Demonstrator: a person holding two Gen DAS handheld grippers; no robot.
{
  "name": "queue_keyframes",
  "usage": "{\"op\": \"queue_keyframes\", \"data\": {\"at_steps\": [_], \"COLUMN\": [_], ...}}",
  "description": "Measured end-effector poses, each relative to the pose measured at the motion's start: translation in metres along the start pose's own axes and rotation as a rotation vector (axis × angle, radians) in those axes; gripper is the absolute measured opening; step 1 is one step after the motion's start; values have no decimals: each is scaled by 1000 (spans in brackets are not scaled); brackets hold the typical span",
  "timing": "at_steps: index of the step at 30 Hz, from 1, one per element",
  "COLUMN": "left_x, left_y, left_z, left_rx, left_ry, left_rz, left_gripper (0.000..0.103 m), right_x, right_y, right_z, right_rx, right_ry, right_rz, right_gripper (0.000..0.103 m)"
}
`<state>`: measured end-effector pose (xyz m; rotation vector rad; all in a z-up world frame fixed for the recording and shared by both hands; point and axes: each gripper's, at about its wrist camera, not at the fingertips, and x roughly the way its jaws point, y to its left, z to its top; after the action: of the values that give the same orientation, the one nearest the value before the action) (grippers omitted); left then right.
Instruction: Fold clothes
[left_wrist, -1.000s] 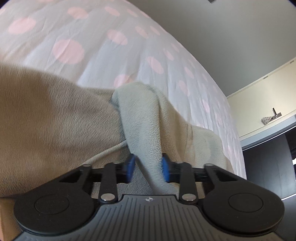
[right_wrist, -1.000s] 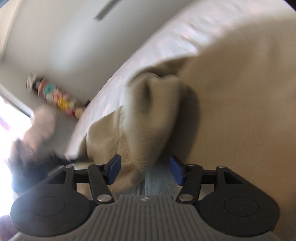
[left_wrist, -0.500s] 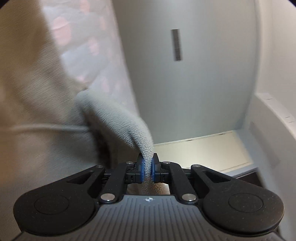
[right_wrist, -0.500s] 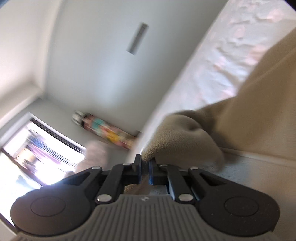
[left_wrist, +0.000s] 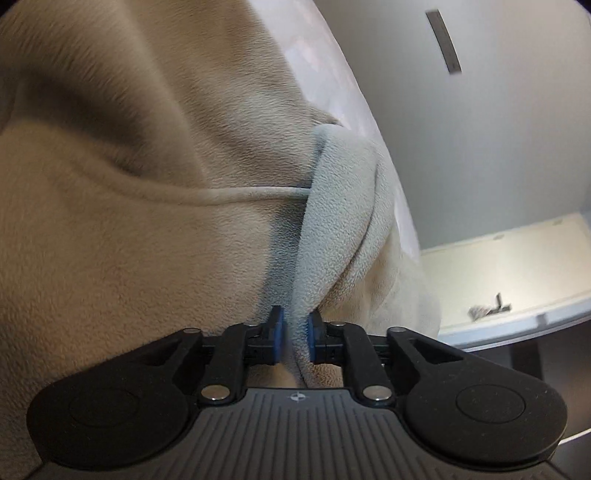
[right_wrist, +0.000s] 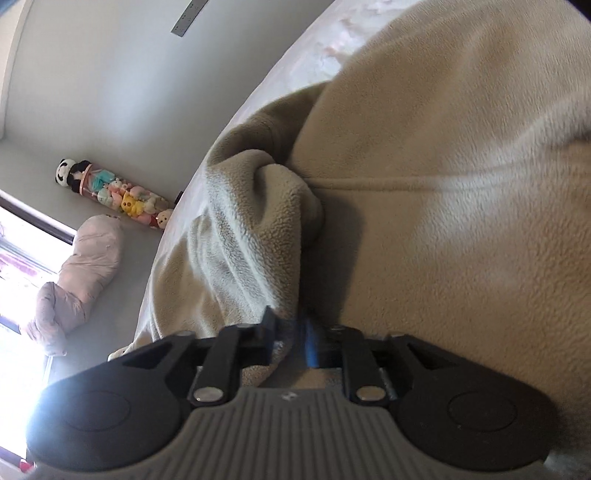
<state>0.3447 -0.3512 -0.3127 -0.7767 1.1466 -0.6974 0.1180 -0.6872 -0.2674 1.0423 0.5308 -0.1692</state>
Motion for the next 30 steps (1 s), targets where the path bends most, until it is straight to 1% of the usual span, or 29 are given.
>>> {"op": "queue_keyframes", "data": {"at_steps": [1,3,4,6,9,10,12,13,14,15,16,17,18,21,24,26,27,28,30], "left_x": [-3,-11,-15,-24,-26,-29,-22,-18,-18,-8,-1,7,12,23,27,30,30,31,34], "left_y": [-6,-20,-28,-43,-72,-80,-94,-99,-95,-100,-103,-106,-108,-116,-133,-147,-153,-161,-172], "left_z": [4,12,16,26,37,30,24,22,14,9,1,-8,-15,-35,-57,-72,-81,-90,-108], "left_rx": [29,96,129,180,258,290,333,350,361,376,393,408,420,491,595,685,745,804,922], "left_ry": [7,10,-2,-29,-42,-39,-19,-6,19,41,61,84,106,183,218,227,226,222,227], "left_rz": [19,58,70,75,79,72,61,56,54,60,60,55,52,47,57,85,108,129,175], "left_gripper": [20,26,26,26,26,26,26,26,26,25,25,25,25,25,26,31,41,50,50], "right_x": [-7,-21,-27,-33,-33,-30,-19,-11,-4,3,2,2,-3,2,6,1,0,-1,-4], "right_y": [4,8,10,13,11,8,4,2,1,0,7,15,24,41,51,53,52,51,45], "right_z": [4,16,23,42,69,74,78,78,78,78,79,79,76,63,45,34,31,28,26], "right_rx": [-11,-4,1,38,135,166,234,249,265,271,188,99,-25,-337,-606,-718,-750,-781,-809], "right_ry": [-11,-39,-53,-84,-107,-110,-98,-92,-86,-80,-83,-84,-73,-12,43,63,64,64,59], "right_rz": [12,48,65,58,14,10,9,-4,-16,-32,-82,-131,-174,-206,-236,-237,-238,-238,-219], "right_gripper": [50,55,56,56,55,55,55,54,54,51,47,46,45,45,45,45,45,45,45]}}
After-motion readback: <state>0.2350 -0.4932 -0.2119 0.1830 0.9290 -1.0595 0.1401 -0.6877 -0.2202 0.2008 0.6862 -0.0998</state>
